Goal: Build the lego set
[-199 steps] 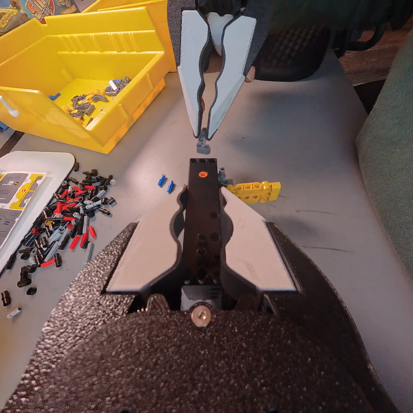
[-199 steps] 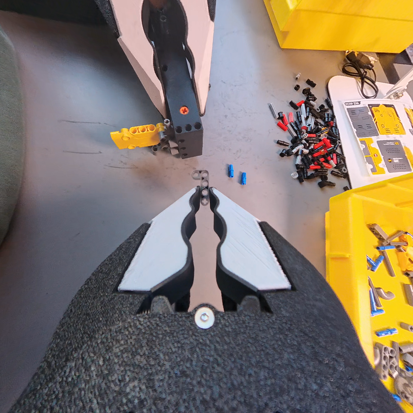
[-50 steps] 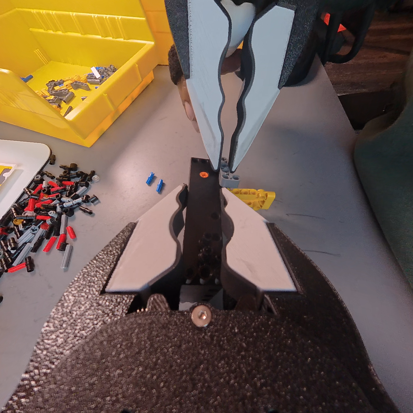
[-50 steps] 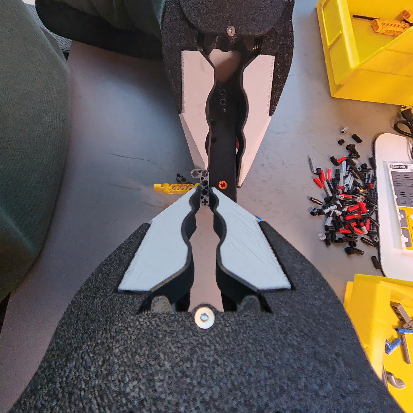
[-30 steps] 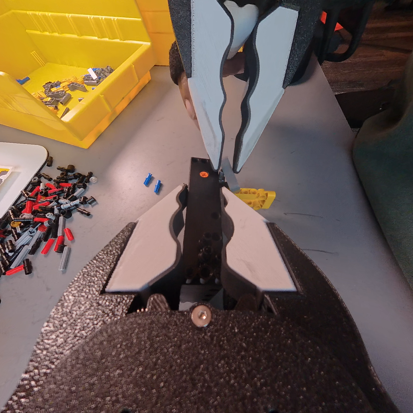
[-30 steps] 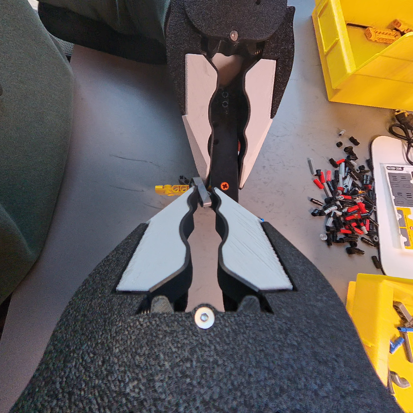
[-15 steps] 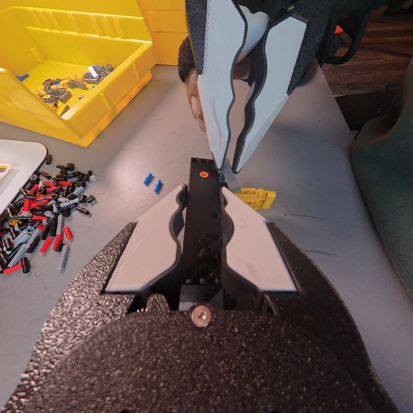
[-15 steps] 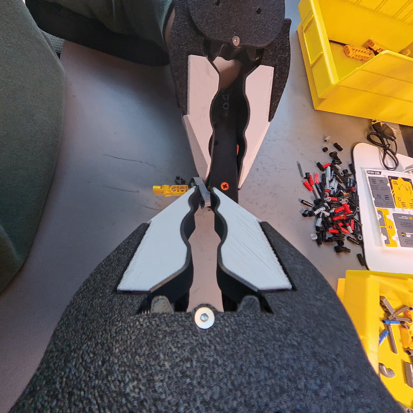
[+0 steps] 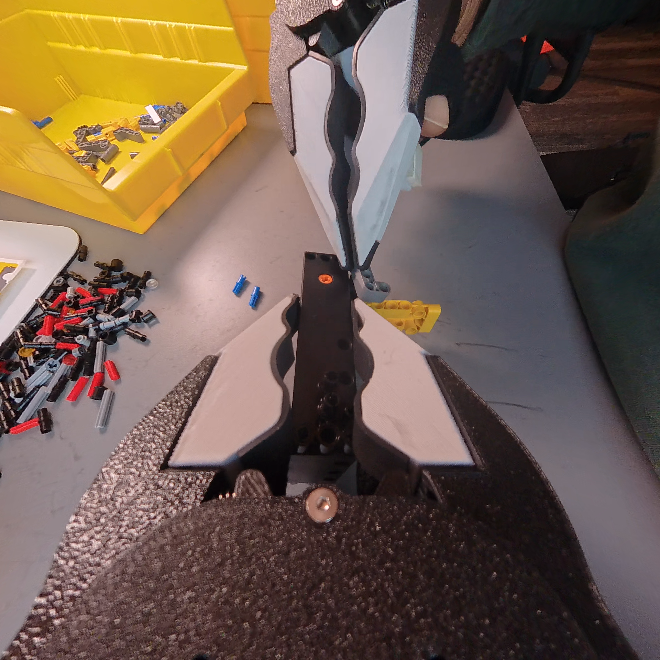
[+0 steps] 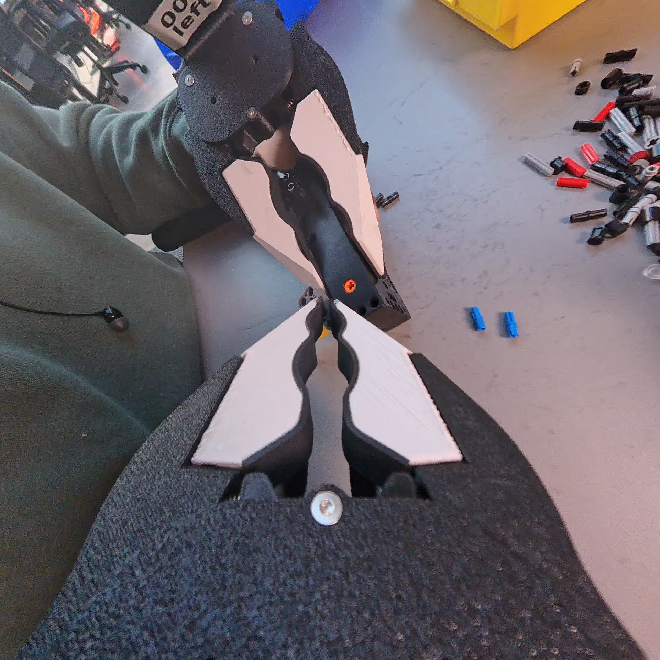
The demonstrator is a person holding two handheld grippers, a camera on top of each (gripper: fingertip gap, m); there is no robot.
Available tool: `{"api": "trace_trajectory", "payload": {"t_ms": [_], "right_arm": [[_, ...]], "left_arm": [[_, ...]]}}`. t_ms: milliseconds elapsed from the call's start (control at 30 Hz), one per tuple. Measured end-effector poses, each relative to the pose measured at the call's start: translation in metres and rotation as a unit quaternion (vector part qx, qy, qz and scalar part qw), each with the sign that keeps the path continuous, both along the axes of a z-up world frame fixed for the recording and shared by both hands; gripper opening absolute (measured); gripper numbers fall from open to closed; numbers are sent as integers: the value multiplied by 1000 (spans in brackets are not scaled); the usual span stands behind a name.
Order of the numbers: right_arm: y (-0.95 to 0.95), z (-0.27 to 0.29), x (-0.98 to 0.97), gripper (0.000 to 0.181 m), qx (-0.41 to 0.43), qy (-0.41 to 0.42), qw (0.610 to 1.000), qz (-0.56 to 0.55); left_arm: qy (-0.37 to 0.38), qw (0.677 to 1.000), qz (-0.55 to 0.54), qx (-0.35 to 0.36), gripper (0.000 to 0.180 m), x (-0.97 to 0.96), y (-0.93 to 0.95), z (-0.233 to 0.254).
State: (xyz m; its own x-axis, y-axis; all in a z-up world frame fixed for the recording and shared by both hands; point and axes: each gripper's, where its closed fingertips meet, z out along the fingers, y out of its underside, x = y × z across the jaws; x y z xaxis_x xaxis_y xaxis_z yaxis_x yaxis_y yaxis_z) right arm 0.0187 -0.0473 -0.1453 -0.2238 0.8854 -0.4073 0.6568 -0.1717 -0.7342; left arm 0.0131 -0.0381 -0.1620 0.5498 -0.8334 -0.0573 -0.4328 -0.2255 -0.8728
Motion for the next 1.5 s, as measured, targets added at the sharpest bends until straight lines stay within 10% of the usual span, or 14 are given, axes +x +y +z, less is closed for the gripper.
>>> {"api": "trace_trajectory", "payload": {"t_ms": [467, 833, 1500], "right_arm": [[9, 6, 11, 0, 21, 53, 998, -23], [58, -39, 35, 0, 62, -75, 989, -112], [100, -17, 20, 19, 338, -27, 927, -159]], "left_arm": [[-61, 995, 25, -80, 28, -7, 10, 3], [-162, 946, 161, -231, 34, -64, 54, -12], [-16, 968, 248, 47, 46, -131, 2, 53]]}}
